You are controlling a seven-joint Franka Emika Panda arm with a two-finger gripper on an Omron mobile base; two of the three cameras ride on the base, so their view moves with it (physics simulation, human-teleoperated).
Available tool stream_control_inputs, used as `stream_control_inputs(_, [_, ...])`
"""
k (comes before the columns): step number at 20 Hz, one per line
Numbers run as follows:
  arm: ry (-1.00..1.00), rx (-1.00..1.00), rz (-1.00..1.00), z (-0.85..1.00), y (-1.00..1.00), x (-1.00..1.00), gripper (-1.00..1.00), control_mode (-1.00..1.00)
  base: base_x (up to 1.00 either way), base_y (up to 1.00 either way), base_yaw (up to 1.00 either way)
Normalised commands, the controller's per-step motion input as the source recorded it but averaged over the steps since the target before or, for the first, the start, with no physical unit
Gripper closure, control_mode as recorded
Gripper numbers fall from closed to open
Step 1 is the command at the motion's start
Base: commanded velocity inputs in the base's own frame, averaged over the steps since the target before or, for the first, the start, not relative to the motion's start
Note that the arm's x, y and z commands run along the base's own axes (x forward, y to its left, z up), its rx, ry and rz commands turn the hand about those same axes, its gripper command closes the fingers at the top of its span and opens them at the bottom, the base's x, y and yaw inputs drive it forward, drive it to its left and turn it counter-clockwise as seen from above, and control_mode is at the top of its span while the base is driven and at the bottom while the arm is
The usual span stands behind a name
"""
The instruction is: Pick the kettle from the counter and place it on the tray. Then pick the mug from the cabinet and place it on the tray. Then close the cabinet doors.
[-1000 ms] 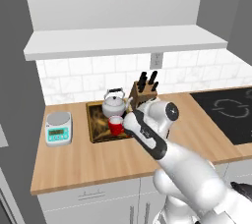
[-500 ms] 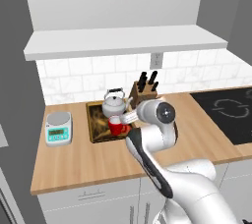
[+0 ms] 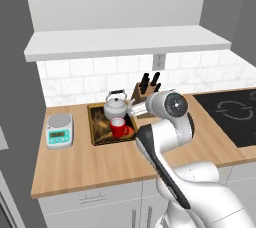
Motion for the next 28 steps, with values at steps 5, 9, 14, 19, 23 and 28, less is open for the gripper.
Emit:
stream_control_inputs(5, [-0.03, 0.09, -0.1, 0.41, -0.21, -0.56, -1.0, -1.0, 0.0, 0.0, 0.0])
stream_control_inputs(9, [-0.06, 0.19, -0.22, 0.28, -0.19, -0.6, -1.0, -1.0, 0.0, 0.0, 0.0])
stream_control_inputs(14, [-0.1, 0.13, -0.19, 0.22, -0.14, -0.59, -1.0, -1.0, 0.0, 0.0, 0.0])
stream_control_inputs(19, [-0.13, 0.1, -0.1, 0.2, -0.13, -0.57, -1.0, -1.0, 0.0, 0.0, 0.0])
stream_control_inputs(23, [-0.1, 0.03, -0.11, 0.18, -0.05, -0.52, -1.0, -1.0, 0.0, 0.0, 0.0])
stream_control_inputs(28, [-0.1, 0.0, -0.14, 0.21, -0.05, -0.48, -1.0, -1.0, 0.0, 0.0, 0.0])
